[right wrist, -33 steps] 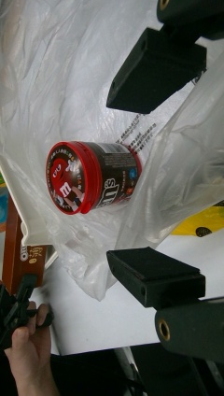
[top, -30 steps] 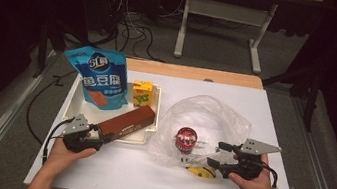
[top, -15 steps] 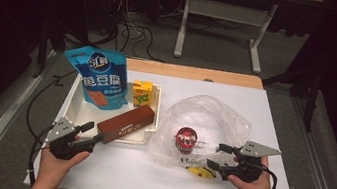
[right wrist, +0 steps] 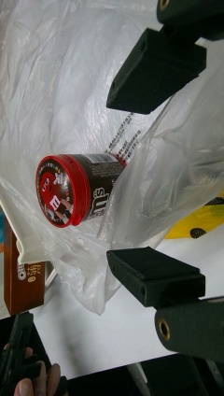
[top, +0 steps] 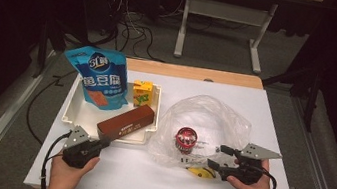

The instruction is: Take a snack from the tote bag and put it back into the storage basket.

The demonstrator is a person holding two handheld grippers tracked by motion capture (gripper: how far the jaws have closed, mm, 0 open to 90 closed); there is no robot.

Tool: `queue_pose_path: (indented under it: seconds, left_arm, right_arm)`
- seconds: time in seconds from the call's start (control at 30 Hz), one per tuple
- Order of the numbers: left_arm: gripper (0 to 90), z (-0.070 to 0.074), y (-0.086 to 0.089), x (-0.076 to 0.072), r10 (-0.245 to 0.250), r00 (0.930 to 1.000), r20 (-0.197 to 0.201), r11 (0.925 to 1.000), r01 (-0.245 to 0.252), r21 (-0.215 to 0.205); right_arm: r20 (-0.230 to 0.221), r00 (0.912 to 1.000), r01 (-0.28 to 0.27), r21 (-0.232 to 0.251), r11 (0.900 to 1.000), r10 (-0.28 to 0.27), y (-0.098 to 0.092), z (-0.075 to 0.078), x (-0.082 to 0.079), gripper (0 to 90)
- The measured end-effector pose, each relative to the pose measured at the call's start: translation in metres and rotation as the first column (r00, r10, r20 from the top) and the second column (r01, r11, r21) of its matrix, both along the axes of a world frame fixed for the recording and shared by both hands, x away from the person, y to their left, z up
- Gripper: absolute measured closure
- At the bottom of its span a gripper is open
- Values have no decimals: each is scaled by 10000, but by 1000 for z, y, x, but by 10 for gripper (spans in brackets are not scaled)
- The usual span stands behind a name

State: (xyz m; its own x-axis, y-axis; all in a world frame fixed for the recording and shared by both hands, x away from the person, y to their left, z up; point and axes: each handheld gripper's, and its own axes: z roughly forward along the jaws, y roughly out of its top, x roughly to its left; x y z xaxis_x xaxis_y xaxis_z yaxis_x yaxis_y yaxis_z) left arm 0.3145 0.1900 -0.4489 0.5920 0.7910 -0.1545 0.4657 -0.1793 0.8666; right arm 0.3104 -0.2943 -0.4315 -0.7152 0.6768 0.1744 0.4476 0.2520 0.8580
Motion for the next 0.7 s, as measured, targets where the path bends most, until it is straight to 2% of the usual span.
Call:
queue_pose_path:
  seconds: [0.2, 0.33, 0.57, 0.7]
  left_arm:
    - [900, -2, 3, 4, 219, 9997, -55, 9998, -219, -8]
    - [900, -5, 6, 7, 351, 9993, -150, 9993, -349, 150]
    - [900, -9, 12, 15, 837, 9962, -243, 9965, -835, 100]
    - [900, -11, 15, 19, 1023, 9933, -534, 9947, -1023, 24]
  right_arm:
    - [42, 9999, -92, -3, 10000, 92, 2, 0, 0, 236]
    - [32, 9999, -112, -2, 9999, 112, 2, 0, 0, 236]
    - [42, 9999, -155, -33, 9999, 155, 3, 0, -1, 237]
    - [53, 9999, -163, -13, 9999, 163, 3, 0, -1, 237]
